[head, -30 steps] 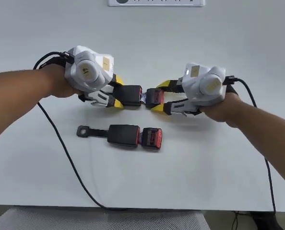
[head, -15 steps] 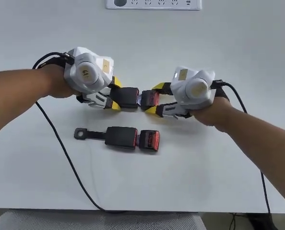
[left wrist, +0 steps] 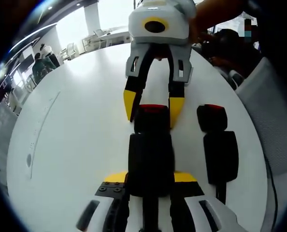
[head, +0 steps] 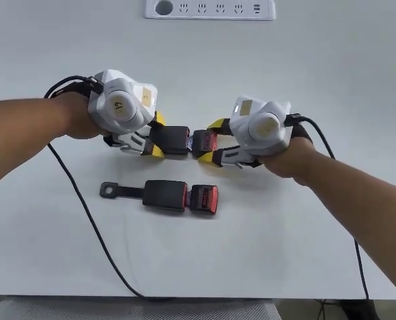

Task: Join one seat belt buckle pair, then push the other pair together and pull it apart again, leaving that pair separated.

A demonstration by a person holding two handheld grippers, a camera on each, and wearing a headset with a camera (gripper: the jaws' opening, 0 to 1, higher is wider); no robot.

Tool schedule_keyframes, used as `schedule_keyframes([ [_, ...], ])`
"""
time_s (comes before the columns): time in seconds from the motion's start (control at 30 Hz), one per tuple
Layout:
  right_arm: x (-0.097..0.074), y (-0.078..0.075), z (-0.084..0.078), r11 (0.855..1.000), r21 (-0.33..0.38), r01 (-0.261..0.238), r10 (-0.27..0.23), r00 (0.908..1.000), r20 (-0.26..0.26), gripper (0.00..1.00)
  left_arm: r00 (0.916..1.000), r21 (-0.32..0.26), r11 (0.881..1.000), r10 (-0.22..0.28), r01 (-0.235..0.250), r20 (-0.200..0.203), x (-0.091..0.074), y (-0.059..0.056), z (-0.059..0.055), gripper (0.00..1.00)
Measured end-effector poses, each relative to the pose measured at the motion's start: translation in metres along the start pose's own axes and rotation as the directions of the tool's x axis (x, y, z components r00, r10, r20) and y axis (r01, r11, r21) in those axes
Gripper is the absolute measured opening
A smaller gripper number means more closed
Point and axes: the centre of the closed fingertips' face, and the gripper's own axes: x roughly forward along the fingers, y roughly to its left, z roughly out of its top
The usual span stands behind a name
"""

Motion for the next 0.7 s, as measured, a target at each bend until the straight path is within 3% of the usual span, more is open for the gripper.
schedule_keyframes([
  [0.7,0.0014,-0.0011,-0.0027,1.0,0.0,0.008,-0.008,1.0,-0.006,0.35,1.0,0.004,1.0,-0.003,0.003,-0.003,-0.0002,-0.0007,-0.0002,0.33],
])
